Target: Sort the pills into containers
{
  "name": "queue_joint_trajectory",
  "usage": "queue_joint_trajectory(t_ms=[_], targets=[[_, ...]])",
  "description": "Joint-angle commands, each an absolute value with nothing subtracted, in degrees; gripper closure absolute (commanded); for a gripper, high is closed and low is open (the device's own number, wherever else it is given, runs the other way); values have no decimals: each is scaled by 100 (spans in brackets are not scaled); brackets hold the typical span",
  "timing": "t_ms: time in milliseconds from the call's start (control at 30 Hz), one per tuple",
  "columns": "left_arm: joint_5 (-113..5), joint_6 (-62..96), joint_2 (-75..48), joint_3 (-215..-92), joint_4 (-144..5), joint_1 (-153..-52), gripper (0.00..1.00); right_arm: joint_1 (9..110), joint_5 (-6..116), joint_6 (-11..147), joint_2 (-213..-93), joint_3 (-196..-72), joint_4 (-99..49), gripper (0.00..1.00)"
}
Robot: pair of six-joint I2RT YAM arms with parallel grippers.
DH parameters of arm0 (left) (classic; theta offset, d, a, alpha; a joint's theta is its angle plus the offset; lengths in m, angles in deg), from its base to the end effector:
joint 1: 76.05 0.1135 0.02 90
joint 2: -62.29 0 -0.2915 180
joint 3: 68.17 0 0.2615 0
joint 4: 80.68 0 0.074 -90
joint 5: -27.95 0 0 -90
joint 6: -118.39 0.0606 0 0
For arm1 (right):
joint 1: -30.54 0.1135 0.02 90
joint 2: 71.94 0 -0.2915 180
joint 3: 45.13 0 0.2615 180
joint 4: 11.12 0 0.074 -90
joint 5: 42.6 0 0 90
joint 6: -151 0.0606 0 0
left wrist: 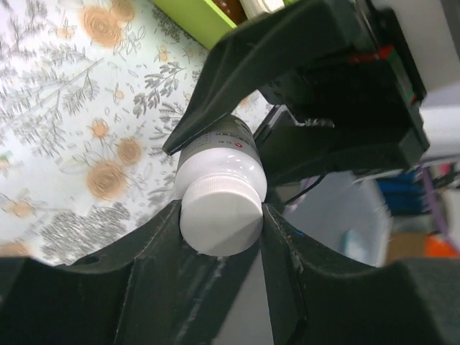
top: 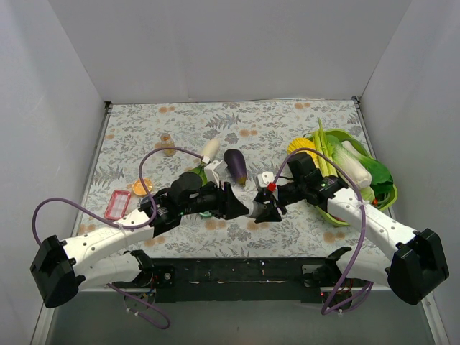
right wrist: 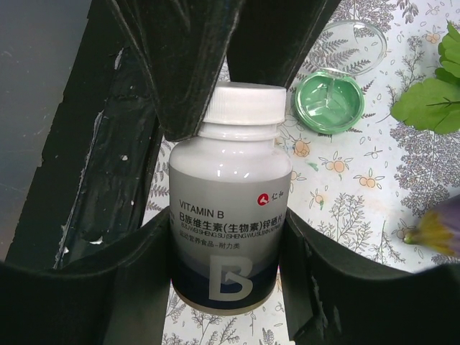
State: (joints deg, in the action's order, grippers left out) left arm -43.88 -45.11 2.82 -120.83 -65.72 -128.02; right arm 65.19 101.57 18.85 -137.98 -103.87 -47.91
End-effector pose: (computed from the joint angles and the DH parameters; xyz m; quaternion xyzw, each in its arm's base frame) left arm 0.1415 -0.2115 0.2848 -0.0657 0.8197 -0.5522 0.1375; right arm 0.1692 0.1767 0.2705 -0.6484 0.5322 0.3956 0.3739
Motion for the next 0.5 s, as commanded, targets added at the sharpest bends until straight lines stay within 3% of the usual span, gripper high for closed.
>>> queue_joint_trajectory(t_ms=[0,167,467], targets=[[-4799,-6931,498,-12134,-6144,-12765,100,6490,9978,2075,-13689,-10348,-4539,99],[-4589,-8838,411,-12256,-5898,-12729,100,6490,9969,2128,-13689,-10339,-4477,99],[-4448,-9098,445,-12546,-5512,-12642,96,6482,9943,2163,-13636,-10278,-4442,99]])
